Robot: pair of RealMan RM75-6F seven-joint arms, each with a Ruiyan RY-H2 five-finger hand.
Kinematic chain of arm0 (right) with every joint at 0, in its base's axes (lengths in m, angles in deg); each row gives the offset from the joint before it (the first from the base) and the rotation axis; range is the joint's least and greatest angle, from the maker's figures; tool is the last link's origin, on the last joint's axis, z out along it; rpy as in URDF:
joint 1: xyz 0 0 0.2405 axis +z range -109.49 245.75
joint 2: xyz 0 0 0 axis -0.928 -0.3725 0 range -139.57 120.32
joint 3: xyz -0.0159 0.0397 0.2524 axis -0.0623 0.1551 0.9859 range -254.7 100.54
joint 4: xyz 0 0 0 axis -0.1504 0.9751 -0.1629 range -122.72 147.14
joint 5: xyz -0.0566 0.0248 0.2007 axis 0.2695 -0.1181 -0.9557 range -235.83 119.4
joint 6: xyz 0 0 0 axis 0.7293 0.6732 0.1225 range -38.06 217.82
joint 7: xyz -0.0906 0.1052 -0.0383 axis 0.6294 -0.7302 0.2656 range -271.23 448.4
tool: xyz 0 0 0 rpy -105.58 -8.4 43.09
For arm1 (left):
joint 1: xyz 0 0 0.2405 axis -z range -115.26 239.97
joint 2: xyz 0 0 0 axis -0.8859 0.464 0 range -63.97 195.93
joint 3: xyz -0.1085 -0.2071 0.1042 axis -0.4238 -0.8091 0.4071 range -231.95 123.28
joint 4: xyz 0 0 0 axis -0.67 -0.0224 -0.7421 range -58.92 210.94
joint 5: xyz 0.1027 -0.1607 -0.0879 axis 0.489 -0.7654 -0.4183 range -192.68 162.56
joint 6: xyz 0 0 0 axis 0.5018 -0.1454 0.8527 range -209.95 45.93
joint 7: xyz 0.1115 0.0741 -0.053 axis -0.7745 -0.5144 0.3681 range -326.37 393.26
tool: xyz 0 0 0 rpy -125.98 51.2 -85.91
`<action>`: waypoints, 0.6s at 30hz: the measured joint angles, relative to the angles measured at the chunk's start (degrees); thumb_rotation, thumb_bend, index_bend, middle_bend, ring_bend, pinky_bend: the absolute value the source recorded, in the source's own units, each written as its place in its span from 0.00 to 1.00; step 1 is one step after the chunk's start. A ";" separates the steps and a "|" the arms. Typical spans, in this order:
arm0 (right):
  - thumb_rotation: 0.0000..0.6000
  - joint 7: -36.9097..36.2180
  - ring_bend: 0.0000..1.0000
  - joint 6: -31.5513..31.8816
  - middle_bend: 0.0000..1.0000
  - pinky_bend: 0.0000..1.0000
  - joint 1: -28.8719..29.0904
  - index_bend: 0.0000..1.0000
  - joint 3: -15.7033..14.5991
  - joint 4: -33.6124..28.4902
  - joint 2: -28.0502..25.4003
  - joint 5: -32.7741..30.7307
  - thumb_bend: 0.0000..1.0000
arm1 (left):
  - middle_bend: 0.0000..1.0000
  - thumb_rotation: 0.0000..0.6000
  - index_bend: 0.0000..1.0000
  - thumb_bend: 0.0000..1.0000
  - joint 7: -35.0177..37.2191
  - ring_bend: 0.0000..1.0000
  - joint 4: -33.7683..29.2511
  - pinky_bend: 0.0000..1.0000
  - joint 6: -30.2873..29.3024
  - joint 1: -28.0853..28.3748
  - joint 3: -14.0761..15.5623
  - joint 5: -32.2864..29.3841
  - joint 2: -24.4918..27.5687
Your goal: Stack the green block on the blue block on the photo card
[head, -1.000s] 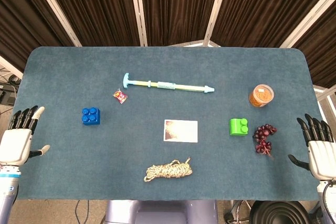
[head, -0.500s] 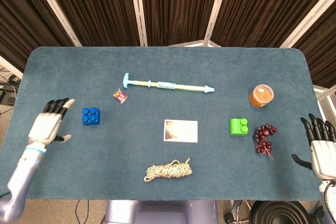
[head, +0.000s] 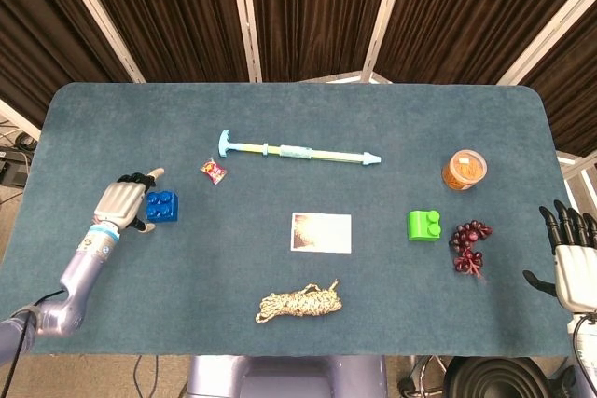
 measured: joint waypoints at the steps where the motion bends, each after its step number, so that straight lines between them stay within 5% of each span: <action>1: 1.00 0.02 0.00 -0.14 0.00 0.00 0.05 0.06 0.02 0.21 0.11 -0.12 0.00 | 0.43 1.00 0.34 0.00 0.47 0.31 0.81 0.35 0.51 0.30 -0.05 -0.08 -0.43; 3: 1.00 0.04 0.00 -0.54 0.00 0.00 0.16 0.06 0.11 0.76 0.37 -0.58 0.00 | 0.49 1.00 0.41 0.01 1.14 0.37 2.30 0.40 1.07 0.75 -0.08 -0.12 -1.25; 10: 1.00 -0.13 0.00 -1.47 0.00 0.00 0.59 0.06 0.31 1.80 0.99 -1.27 0.00 | 0.50 1.00 0.42 0.01 2.73 0.37 3.18 0.40 -0.62 1.36 -0.52 1.01 -2.75; 18: 1.00 -0.51 0.00 -1.93 0.00 0.00 0.76 0.06 0.75 2.29 1.11 -2.21 0.00 | 0.50 1.00 0.42 0.01 3.95 0.37 -6.49 0.40 -3.23 2.88 -1.81 4.94 -0.39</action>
